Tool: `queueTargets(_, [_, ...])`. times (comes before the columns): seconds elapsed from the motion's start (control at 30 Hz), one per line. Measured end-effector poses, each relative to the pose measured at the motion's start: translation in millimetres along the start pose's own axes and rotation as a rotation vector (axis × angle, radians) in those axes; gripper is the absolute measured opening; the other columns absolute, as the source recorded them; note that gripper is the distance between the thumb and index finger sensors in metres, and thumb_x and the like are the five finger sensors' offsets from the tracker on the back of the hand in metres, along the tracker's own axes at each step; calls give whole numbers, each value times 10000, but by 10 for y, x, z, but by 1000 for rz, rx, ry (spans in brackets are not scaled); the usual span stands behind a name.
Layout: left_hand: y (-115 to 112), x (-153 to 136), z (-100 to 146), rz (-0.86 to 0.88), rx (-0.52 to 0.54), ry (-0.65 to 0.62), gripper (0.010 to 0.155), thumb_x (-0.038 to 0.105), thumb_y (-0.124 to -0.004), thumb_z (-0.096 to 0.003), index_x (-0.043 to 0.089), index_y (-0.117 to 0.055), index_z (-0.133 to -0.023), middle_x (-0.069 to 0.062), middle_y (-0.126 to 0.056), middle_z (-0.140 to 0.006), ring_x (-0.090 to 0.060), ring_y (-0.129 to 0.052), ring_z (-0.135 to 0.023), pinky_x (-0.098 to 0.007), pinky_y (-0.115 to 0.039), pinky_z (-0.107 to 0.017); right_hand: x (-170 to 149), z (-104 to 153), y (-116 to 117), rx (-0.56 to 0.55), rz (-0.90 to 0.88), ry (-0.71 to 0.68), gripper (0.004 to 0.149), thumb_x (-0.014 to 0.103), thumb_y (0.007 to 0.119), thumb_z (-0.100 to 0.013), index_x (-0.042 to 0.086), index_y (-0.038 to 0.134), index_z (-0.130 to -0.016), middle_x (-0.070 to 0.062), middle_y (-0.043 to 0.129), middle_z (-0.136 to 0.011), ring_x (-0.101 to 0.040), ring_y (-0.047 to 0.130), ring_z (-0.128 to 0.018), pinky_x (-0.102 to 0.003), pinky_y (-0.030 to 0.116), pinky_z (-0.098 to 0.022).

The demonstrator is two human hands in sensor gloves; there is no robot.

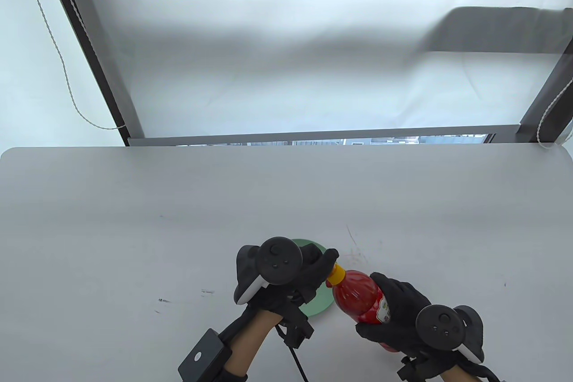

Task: Squeeze ketchup bottle to draw patterns on plate

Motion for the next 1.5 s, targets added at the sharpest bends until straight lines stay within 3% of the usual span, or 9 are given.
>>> queueTargets(0.2, [-29, 9, -22, 11, -30, -22, 454, 470, -661, -585, 85, -902, -568, 27, -897, -254, -263, -961, -380, -558, -802, -346, 29, 3, 13, 10, 17, -6, 997, 696, 972, -415, 126, 613, -1150, -218, 825, -1043, -376, 858, -899, -626, 661, -761])
queueTargets(0.43, [50, 196, 43, 44, 50, -155, 453, 435, -687, -576, 36, -899, -593, -15, -902, -281, -280, -957, -409, -582, -800, -370, 7, 4, -29, -9, -76, -33, 997, 691, 978, -405, 128, 619, -1145, -212, 837, -1033, -369, 869, -890, -620, 673, -759])
queueTargets(0.63, [87, 251, 76, 34, 74, -197, 448, 421, -677, -576, 32, -897, -599, -21, -903, -288, -280, -960, -419, -586, -805, -376, 7, -8, -38, 18, -142, -43, 994, 690, 981, -401, 129, 630, -1142, -211, 847, -1030, -368, 873, -888, -621, 678, -757])
queueTargets(1.17, [96, 180, 55, 107, 76, -185, 451, 444, -686, -575, 51, -908, -587, 5, -912, -277, -261, -972, -417, -568, -817, -376, 8, -39, -83, 62, -177, -49, 1010, 694, 982, -398, 116, 627, -1146, -217, 850, -1033, -372, 883, -881, -631, 695, -740])
queueTargets(1.33, [190, 56, 170, 75, 32, -165, 554, 576, -637, -565, 103, -887, -707, -3, -945, -372, -298, -948, -484, -570, -774, -411, -80, -36, -161, 40, -205, -21, 1010, 702, 980, -398, 119, 631, -1145, -214, 854, -1028, -368, 886, -876, -633, 715, -724])
queueTargets(1.5, [257, -358, 497, -132, -30, 44, 656, 556, -592, -589, 63, -729, -1000, -159, -935, -820, -454, -803, -835, -668, -657, -586, -210, -39, -270, -24, -281, 35, 1018, 700, 976, -405, 112, 614, -1153, -220, 838, -1040, -375, 873, -887, -640, 713, -719])
Point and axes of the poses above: the tracker on the back of each hand, its own x axis roughly to the thumb side, its own z axis roughly from the fingertips to the wrist, y = z × x, the point moved 4 cm from there along -z, roughly from the wrist to the fingertips
